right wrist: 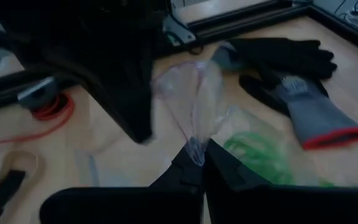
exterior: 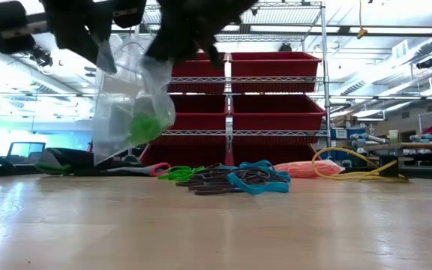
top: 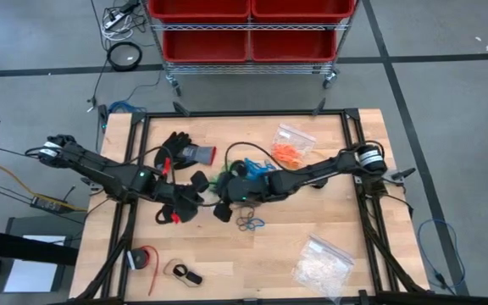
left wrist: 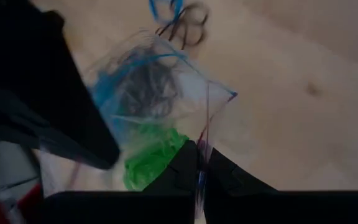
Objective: Sort rubber bands
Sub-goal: Put the green rubber band into the transparent zip bag
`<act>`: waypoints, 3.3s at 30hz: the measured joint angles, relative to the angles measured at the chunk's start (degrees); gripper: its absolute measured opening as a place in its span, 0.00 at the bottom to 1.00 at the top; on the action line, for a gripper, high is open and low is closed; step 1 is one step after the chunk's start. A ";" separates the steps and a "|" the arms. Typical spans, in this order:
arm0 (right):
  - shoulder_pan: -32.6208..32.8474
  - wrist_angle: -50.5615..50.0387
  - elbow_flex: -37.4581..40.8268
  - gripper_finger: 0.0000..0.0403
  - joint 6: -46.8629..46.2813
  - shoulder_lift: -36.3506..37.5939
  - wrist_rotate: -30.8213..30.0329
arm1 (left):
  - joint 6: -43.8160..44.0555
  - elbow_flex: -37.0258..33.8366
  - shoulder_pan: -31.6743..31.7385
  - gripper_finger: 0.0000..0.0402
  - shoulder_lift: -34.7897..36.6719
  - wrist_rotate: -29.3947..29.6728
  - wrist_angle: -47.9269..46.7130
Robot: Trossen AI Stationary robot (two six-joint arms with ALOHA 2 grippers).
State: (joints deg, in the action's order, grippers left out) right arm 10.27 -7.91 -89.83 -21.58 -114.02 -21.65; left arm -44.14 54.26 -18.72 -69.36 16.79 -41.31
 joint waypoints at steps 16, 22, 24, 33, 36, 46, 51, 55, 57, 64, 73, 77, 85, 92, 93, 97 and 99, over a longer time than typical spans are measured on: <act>-0.80 -11.27 -9.41 0.00 3.17 -3.84 0.16 | 2.02 -0.01 -0.13 0.04 0.09 3.93 0.69; -0.80 -11.57 -9.41 0.00 3.02 -3.84 0.46 | 9.52 -0.04 -0.17 0.04 0.07 3.52 1.10; -0.80 -11.65 -9.41 0.00 2.18 -3.82 0.51 | 9.93 -0.04 -0.15 0.04 0.04 3.53 1.81; -0.80 -12.84 -9.39 0.00 1.63 -3.80 0.59 | 12.92 -0.04 -0.14 0.04 0.02 2.32 6.54; -0.80 -12.99 -9.39 0.00 0.63 -3.80 0.59 | 12.75 -0.04 -0.13 0.04 0.00 3.11 6.91; -0.80 -13.21 -9.39 0.00 -0.72 -3.80 0.57 | 13.17 -0.04 -0.11 0.04 0.00 2.61 3.82; -0.82 -13.28 -9.39 0.00 -0.66 -3.77 0.57 | 14.68 -0.04 -0.11 0.04 0.00 2.00 2.93; -1.07 -13.48 -9.39 0.00 -0.46 -3.77 0.56 | 17.46 -0.04 0.07 0.04 0.00 1.73 2.67; -1.28 -13.97 -9.39 0.00 -0.46 -3.75 0.57 | 19.18 -0.04 0.07 0.07 0.00 0.55 2.64; -1.85 -16.02 -9.39 0.00 -1.89 -3.73 -0.36 | 25.12 -0.04 0.05 0.34 0.00 -0.58 2.64; -3.14 -22.47 -9.37 0.00 -1.36 -3.71 -5.55 | 30.28 -0.04 -0.17 0.72 0.08 3.10 2.68; -4.25 -30.97 -9.37 0.00 -3.40 -3.71 -9.59 | 32.93 -0.04 -0.17 0.79 1.72 4.90 2.71; -6.00 -41.29 -9.28 0.00 -6.76 -0.96 -13.67 | 37.13 -0.04 -1.30 0.80 10.15 12.37 0.49; -6.35 -47.52 -9.28 0.00 -7.40 8.48 -18.69 | 41.75 -0.97 -1.27 0.77 19.79 12.87 -2.27; -6.35 -48.55 -9.28 0.00 -7.87 10.08 -18.81 | 41.92 -1.77 -1.27 0.76 21.05 13.33 -2.20; -6.35 -52.53 -7.35 0.00 -9.99 15.76 -18.13 | 42.29 -7.52 -1.09 0.76 24.03 15.15 0.65; -5.97 -52.43 -4.94 0.00 -10.35 18.05 -16.58 | 42.01 -11.51 -1.09 0.76 24.39 15.23 4.45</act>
State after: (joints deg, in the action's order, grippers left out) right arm 4.31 -60.35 -94.77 -31.94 -95.98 -38.23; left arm -2.13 42.75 -19.81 -44.97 32.02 -36.87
